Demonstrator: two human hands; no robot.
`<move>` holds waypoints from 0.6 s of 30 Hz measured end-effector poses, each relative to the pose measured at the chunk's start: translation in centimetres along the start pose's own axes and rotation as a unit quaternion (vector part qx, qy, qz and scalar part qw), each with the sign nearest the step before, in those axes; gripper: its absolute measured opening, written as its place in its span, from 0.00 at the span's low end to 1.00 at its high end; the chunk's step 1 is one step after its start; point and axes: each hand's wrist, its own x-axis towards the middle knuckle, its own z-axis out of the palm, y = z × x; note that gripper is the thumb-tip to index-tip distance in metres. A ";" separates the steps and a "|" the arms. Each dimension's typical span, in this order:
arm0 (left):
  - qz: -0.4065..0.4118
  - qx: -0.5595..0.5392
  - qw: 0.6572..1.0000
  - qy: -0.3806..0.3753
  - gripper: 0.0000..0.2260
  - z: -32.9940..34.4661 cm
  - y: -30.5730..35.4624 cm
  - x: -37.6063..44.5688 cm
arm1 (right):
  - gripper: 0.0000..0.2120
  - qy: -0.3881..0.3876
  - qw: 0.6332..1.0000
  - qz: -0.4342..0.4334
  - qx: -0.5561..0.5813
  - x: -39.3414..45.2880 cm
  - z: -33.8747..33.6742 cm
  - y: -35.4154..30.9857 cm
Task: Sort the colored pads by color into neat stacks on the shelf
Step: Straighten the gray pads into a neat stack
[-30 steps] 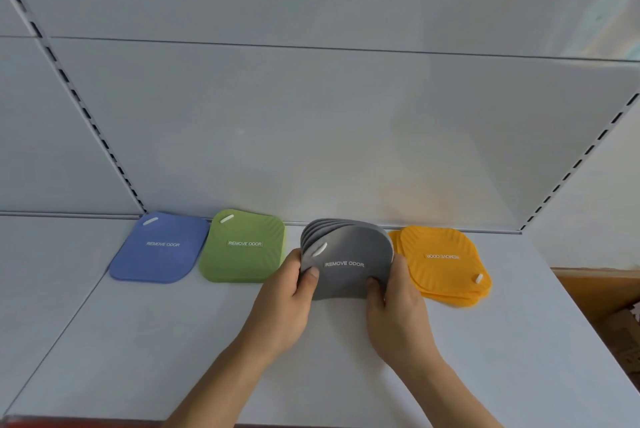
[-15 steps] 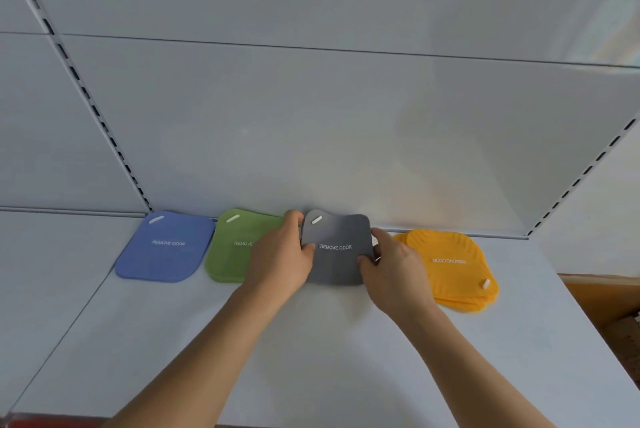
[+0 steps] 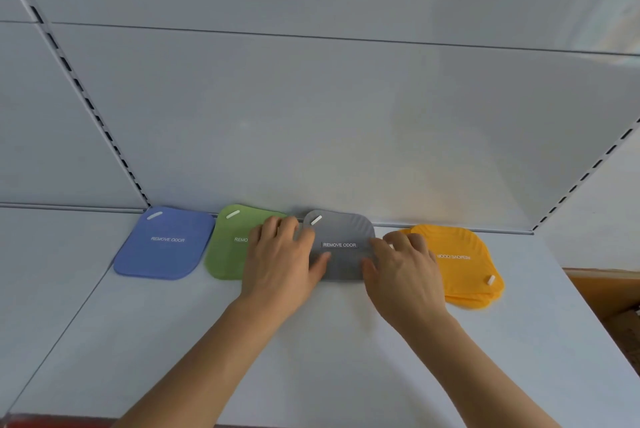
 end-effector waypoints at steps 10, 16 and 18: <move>0.087 0.000 0.990 -0.115 0.31 -0.6 -1.9 0.0 | 0.34 -0.100 0.986 -0.129 -0.028 0.7 -1.4 2.6; 0.080 -0.029 0.984 -0.157 0.37 -1.2 -2.2 0.4 | 0.32 -0.092 0.987 -0.127 -0.020 0.7 -1.1 2.6; 0.083 -0.032 0.981 -0.170 0.37 -1.5 -2.2 0.6 | 0.31 -0.087 0.988 -0.126 -0.020 0.6 -0.9 2.8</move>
